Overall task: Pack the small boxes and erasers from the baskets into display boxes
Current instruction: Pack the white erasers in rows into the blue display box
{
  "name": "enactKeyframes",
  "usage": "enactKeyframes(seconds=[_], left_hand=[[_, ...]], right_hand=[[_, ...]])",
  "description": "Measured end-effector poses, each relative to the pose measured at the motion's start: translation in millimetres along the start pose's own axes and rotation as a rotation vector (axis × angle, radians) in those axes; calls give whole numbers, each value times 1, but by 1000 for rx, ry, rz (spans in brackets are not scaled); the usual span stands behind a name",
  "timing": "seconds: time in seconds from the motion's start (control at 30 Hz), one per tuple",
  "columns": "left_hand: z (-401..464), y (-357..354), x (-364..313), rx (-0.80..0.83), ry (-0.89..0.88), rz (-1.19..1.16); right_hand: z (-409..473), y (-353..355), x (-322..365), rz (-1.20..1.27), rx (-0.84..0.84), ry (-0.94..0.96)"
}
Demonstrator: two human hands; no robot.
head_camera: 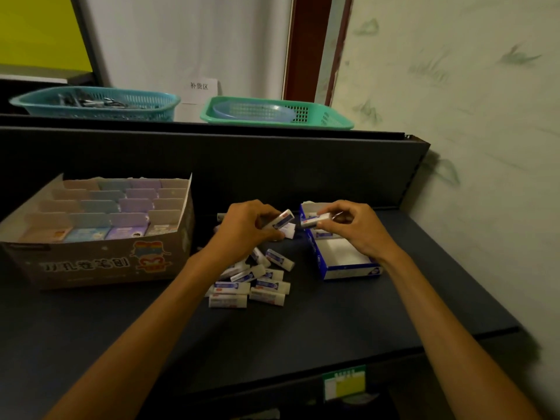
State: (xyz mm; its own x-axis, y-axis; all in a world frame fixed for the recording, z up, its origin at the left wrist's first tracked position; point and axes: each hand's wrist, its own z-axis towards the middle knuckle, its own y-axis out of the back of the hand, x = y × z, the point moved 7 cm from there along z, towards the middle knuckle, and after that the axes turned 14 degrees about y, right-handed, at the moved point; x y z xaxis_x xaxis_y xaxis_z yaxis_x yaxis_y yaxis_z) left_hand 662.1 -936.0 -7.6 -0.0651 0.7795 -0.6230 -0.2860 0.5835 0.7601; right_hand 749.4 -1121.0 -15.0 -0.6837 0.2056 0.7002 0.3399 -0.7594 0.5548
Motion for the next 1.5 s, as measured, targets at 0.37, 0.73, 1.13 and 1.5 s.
enactKeyframes(seconds=[0.37,0.73,1.13,1.5], left_hand=[[33,-40,-43,-16,3,184],[54,-77,-72,4,35,232],[56,-110,-71,81,143,542],[54,-109,-72,48,79,607]], right_hand=[[1,44,-37,117,-56,-7],[11,62,-64,43,81,90],[19,39,-77,-153,344,138],[16,30,-78,-390,490,147]])
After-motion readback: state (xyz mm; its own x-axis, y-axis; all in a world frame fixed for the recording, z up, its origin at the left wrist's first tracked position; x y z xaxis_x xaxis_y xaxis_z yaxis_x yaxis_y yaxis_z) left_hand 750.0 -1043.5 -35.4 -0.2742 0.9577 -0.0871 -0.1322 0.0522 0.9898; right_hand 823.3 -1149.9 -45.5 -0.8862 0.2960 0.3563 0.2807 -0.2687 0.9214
